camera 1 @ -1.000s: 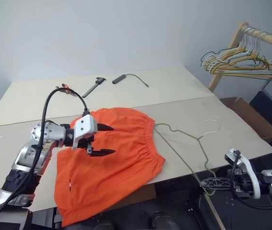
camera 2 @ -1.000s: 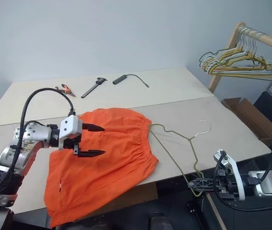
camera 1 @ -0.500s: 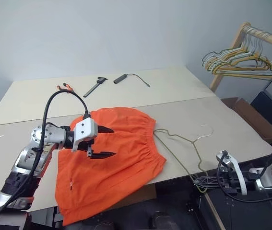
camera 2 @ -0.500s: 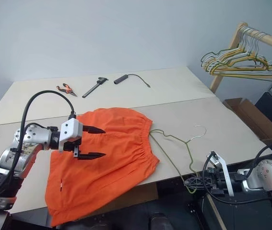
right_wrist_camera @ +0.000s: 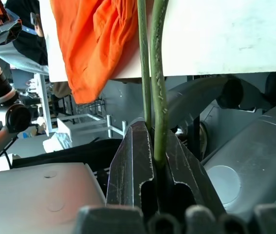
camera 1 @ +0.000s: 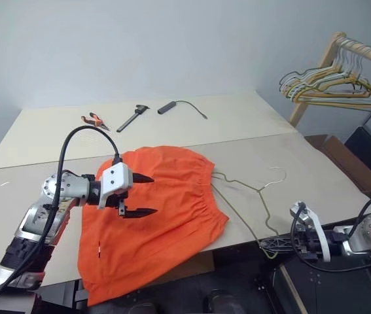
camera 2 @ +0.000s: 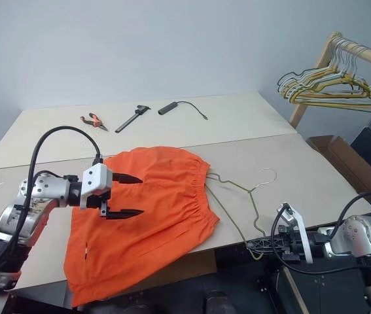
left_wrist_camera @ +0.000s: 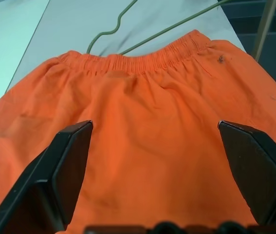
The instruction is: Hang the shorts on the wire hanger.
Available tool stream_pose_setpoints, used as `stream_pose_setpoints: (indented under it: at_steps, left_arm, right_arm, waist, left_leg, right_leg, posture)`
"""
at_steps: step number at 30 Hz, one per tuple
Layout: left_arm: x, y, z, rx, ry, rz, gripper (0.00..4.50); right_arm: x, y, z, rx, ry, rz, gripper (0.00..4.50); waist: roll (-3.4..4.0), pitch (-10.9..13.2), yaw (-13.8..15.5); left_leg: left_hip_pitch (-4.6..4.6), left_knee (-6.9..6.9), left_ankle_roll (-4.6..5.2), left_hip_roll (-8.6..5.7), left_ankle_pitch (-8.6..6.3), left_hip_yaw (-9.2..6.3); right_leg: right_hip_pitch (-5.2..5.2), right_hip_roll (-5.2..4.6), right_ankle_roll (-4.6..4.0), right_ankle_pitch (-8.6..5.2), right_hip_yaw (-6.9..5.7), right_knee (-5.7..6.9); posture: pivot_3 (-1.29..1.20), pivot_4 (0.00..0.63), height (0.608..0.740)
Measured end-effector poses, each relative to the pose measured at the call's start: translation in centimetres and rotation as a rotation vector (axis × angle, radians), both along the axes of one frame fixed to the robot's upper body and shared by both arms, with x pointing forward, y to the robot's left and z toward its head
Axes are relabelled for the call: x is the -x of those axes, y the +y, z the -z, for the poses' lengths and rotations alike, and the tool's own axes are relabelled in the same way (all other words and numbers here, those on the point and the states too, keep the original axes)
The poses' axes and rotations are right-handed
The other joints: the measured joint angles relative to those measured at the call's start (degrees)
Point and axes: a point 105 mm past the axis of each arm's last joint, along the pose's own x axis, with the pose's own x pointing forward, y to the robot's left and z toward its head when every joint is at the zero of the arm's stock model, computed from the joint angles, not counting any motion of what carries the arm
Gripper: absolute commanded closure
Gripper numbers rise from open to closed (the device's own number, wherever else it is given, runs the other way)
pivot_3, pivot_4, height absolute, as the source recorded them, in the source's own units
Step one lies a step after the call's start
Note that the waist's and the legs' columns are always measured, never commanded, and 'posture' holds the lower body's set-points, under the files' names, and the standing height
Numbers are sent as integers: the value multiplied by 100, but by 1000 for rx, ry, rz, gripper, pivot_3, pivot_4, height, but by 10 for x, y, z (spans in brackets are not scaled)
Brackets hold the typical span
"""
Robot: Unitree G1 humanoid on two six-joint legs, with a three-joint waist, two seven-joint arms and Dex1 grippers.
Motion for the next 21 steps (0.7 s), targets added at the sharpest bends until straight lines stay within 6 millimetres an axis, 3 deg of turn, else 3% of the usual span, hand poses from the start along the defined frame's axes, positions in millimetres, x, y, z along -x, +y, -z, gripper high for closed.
stream_pose_setpoints:
  at_steps: [5,21]
  left_arm:
    - [0,-2,-1,-6,-16,-3,20]
    - [6,-3,5,-18,-18,-27,20]
  right_arm:
    - [-15,3,-8,-13,-29,-29,4500]
    - [-39,12,-2,47,-36,-174,4500]
  waist:
    - [1,0,3]
    - [4,0,242]
  left_leg:
    - [2,3,0,0,0,1]
    - [0,8,0,-1,0,5]
  right_leg:
    - [1,1,0,2,2,2]
    - [-3,-1,-2,4,1,5]
  posture:
    - [-32,0,740]
    - [12,0,740]
